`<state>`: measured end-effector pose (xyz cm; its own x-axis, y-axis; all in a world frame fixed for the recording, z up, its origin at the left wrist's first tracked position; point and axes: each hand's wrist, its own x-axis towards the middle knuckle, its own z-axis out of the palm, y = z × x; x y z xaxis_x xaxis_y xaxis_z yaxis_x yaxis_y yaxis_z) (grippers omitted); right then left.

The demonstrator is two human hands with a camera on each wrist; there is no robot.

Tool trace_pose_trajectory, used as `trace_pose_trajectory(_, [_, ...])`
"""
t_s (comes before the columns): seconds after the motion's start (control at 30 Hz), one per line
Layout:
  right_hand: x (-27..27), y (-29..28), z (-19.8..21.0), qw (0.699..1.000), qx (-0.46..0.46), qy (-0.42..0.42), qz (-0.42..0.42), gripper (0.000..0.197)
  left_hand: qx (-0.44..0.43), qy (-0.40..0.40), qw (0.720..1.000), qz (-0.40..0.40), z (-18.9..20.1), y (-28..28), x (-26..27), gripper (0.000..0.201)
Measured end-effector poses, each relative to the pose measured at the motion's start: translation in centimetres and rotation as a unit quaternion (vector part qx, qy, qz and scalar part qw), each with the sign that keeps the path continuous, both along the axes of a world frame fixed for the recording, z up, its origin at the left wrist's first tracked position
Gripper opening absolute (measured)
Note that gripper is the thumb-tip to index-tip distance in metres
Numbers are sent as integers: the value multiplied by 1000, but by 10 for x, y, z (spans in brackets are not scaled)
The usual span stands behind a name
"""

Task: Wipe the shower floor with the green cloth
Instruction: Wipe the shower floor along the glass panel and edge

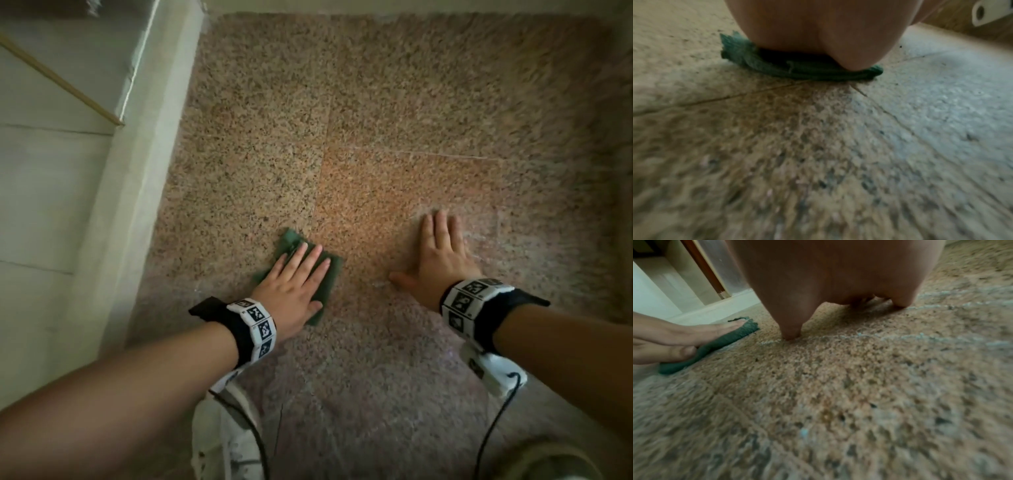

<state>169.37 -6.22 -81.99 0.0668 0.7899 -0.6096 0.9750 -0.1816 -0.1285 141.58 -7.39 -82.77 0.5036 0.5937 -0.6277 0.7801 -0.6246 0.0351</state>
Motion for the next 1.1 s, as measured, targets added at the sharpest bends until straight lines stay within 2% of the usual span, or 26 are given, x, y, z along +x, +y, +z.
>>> trace_pose_trajectory(0.23, [-4, -2, 2, 1000, -1, -10, -24, 121, 37, -64, 997, 21, -11, 20, 6, 73])
trace_pose_trajectory(0.4, [-7, 2, 3, 999, -25, -33, -27, 121, 90, -111, 985, 93, -23, 82, 16, 71])
trace_pose_trajectory(0.53, [-3, 1, -1, 998, -25, -41, -31, 123, 127, -110, 956, 239, -27, 127, -29, 72])
trace_pose_trajectory(0.7, [-4, 1, -8, 999, -9, -35, -36, 123, 168, -77, 900, 396, -28, 123, -121, 70])
trace_pose_trajectory(0.77, [-5, 0, -10, 999, 9, -28, -38, 123, 178, -60, 888, 419, -28, 114, -148, 70])
trace_pose_trajectory(0.87, [-4, -1, -13, 999, 25, -19, -33, 124, 170, -56, 889, 422, -29, 95, -161, 70])
trace_pose_trajectory(0.97, [-3, -1, -14, 999, 19, -30, -21, 125, 133, -50, 892, 429, -26, 74, -137, 71])
trace_pose_trajectory(1.03, [-3, 0, -15, 999, 15, -37, -15, 125, 112, -47, 910, 397, -22, 64, -113, 72])
trace_pose_trajectory(1.1, [-1, 1, -14, 999, 9, -40, -8, 125, 95, -59, 939, 325, -17, 53, -80, 75])
